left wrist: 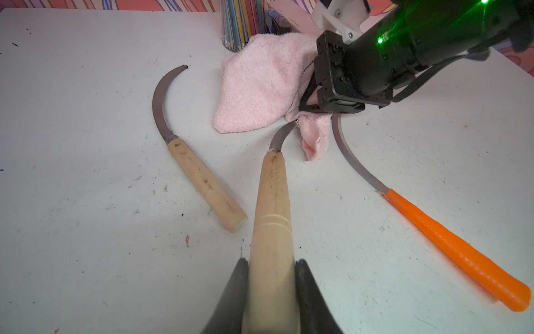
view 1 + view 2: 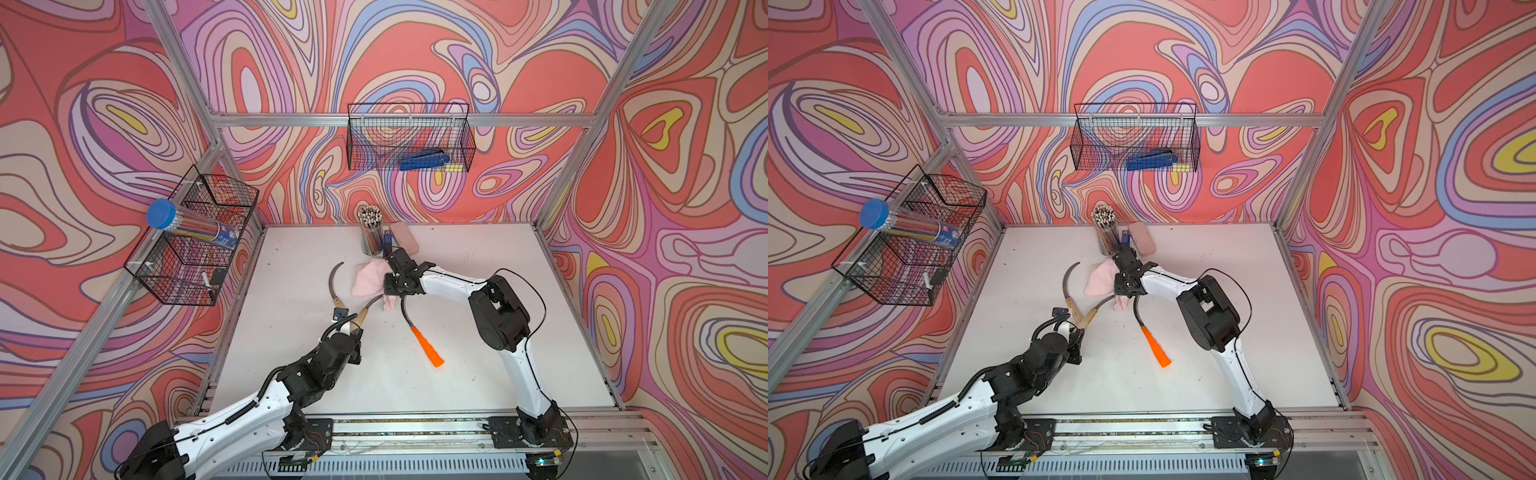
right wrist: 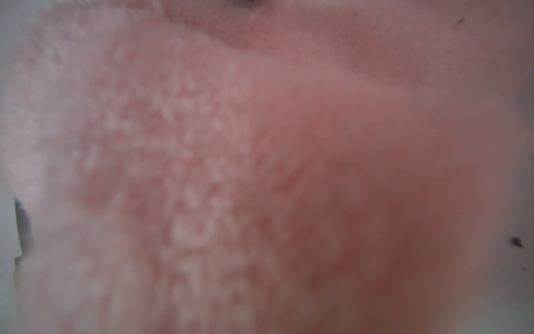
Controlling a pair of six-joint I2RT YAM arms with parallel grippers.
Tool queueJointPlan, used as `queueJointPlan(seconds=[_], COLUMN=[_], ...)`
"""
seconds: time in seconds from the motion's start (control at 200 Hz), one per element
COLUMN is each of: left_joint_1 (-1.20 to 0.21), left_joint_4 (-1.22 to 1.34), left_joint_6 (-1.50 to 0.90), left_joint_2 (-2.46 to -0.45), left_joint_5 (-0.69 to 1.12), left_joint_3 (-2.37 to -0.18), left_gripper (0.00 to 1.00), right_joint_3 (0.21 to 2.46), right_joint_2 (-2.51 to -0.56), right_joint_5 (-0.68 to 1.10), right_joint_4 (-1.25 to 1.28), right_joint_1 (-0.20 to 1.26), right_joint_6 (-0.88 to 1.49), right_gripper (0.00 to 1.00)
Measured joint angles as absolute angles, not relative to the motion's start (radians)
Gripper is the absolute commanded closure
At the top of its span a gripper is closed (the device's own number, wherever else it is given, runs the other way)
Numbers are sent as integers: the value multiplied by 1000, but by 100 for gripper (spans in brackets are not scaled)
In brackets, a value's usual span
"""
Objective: Wipe small sickles with rags
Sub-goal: Wipe the small sickle.
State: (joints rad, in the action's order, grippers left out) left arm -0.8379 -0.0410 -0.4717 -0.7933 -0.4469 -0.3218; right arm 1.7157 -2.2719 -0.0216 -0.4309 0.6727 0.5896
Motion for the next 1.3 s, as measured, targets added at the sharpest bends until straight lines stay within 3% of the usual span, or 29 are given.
queueJointPlan(seconds=[0.33, 0.531, 0.736, 1.026, 1.297], left_joint_1=[-838, -838, -838, -838, -838], left_joint_4=[-57, -58, -65, -68, -139], left_joint_6=[-472, -472, -476, -483, -576], left_joint_2=[-797, -809, -810, -808, -836], left_joint_5=[-492, -509, -530, -534, -501], left_joint_3=[-322, -322, -322, -322, -387], left_gripper=[100, 100, 100, 100, 100], right_joint_3=[1747, 1713, 1656, 1353, 1250], right_joint_2=[-2223, -2085, -1908, -1502, -1352], right_joint_5=[-34, -61, -119, -208, -248], right_joint_4=[-398, -412, -453, -478, -457], right_joint_1=[853, 856, 777, 493, 486], right_joint_6=[527, 510, 506, 523, 540], right_gripper=[100, 100, 100, 100, 100])
